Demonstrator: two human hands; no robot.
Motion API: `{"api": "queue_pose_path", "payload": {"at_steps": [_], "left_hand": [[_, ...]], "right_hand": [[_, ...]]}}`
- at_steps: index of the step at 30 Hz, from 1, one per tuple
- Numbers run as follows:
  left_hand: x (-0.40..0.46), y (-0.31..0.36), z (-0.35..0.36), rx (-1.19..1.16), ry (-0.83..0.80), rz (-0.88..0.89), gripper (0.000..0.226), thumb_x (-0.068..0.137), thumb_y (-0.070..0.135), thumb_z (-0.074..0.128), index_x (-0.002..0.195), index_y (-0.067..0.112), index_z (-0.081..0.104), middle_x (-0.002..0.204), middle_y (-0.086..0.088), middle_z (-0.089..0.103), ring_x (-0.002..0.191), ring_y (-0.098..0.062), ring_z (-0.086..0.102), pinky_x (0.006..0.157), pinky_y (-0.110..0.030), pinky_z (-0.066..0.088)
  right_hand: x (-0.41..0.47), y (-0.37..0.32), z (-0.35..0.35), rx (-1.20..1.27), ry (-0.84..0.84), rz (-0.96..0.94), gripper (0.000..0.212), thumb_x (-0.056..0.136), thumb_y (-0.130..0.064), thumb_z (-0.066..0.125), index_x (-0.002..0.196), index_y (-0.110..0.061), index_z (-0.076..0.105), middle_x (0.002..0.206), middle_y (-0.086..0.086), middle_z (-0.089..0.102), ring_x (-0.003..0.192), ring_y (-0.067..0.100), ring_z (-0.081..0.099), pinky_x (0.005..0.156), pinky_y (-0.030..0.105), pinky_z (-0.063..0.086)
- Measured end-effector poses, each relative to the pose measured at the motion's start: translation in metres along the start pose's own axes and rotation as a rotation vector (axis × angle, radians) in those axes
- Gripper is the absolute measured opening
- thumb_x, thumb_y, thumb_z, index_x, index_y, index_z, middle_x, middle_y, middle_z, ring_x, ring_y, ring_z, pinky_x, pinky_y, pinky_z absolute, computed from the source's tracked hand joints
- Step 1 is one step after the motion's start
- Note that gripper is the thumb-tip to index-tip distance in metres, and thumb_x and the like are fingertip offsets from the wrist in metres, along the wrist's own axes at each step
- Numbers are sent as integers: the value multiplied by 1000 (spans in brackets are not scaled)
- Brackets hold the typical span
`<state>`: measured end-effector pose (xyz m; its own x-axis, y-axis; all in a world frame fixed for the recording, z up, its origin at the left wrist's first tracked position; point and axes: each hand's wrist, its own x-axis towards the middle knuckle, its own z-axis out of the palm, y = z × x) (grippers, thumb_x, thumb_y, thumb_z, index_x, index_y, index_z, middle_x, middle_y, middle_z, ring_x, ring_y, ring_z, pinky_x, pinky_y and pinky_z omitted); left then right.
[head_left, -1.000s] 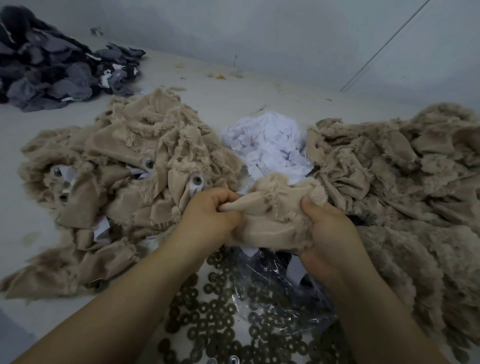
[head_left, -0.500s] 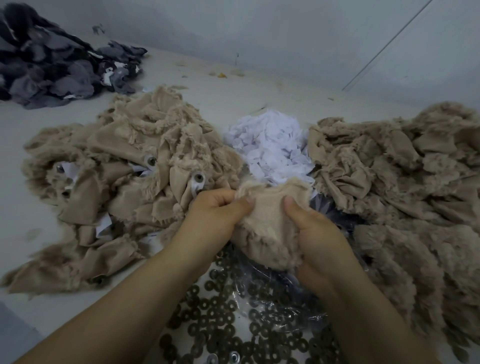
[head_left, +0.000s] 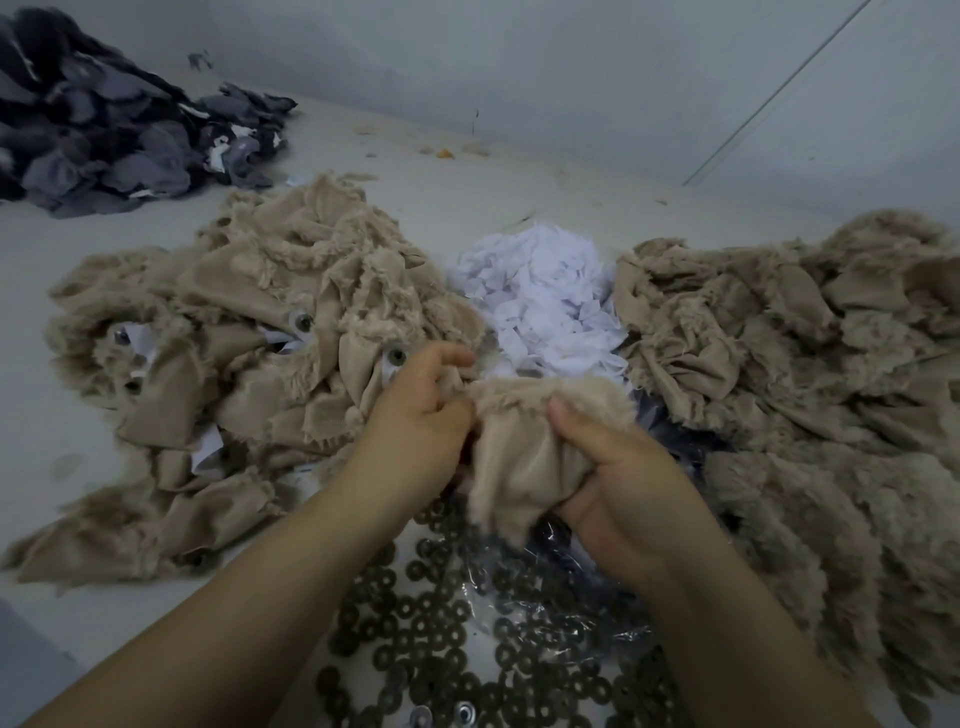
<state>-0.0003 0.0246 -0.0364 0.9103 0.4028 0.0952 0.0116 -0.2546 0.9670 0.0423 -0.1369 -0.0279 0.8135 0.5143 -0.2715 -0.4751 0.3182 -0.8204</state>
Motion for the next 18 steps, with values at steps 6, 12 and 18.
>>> {"api": "queue_pose_path", "payload": {"at_steps": [6,12,18], "left_hand": [[-3,7,-5,111,-190,221,11,88,7,69,87,16,76,82,-11,69,75,-28,64,68,-34,56],[0,10,1,104,-52,214,16,94,7,61,78,11,64,68,10,60,54,-2,49,52,-15,41],[0,19,9,293,52,410,23,95,7,55,76,18,51,66,9,51,62,-3,49,55,-13,38]], "right_hand": [[1,-8,1,99,40,93,57,79,-34,65,120,5,65,117,22,70,106,31,71,84,43,61],[4,-9,1,474,15,51,68,89,-54,56,131,-1,58,121,24,68,108,35,69,82,46,60],[-4,4,12,311,-160,-34,78,82,-56,61,137,-2,52,135,17,62,126,27,59,102,35,52]]}}
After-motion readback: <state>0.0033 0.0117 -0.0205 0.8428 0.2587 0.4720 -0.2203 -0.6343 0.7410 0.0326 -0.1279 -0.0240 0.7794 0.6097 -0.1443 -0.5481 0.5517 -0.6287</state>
